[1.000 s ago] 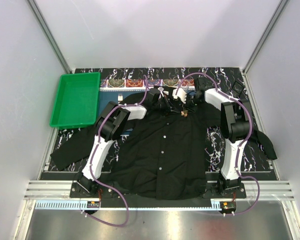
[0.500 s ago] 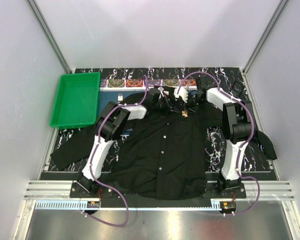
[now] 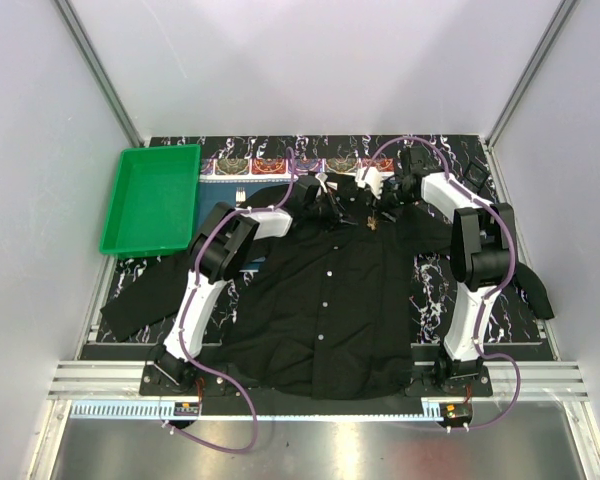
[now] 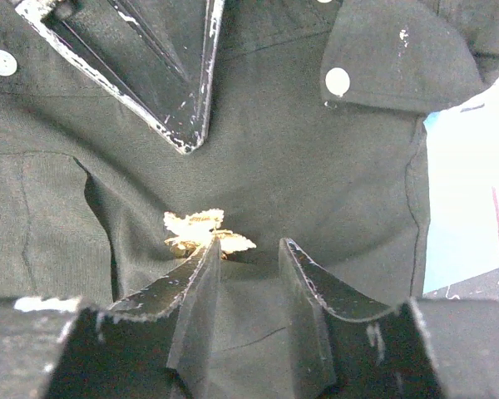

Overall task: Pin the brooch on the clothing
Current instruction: Pin the brooch to the clothes.

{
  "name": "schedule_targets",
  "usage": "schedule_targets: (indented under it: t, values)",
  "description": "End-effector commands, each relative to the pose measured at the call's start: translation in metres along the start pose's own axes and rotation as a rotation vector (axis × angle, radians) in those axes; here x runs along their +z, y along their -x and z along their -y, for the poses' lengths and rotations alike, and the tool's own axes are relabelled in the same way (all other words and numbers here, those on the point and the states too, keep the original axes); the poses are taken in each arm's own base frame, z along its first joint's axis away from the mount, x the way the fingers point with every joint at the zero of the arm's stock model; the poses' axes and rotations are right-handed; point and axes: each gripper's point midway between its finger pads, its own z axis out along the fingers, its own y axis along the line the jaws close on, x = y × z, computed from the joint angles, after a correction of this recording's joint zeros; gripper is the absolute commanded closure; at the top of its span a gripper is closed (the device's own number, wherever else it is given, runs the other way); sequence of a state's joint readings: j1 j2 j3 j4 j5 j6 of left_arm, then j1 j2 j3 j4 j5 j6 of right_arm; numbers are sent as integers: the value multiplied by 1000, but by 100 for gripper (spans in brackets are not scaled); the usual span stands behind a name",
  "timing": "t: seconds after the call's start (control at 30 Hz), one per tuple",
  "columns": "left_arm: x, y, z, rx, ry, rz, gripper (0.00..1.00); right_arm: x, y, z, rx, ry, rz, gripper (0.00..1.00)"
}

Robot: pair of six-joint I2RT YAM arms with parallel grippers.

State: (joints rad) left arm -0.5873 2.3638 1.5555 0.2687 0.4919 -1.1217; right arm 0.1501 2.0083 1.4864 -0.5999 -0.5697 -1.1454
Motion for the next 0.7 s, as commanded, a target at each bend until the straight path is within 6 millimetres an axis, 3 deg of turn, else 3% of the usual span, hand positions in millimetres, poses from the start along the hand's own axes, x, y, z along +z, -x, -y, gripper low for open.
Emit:
schedule_targets:
  t: [0.0,0.2,0.47,0.67]
  values:
    - [-15,18,31,99,-17,42,100,-24,17,6,15,-30,58,61]
    - [-11,9,30,141,-1,13,100,-19,5,4,44,-18,26,71]
    - [-4,5,34,149,-4,-1,100,-29,-6,-6,46,-7,-19,77]
    - [1,-2,28,180,64,-14,99,-23,-36,-19,83,38,-141,81]
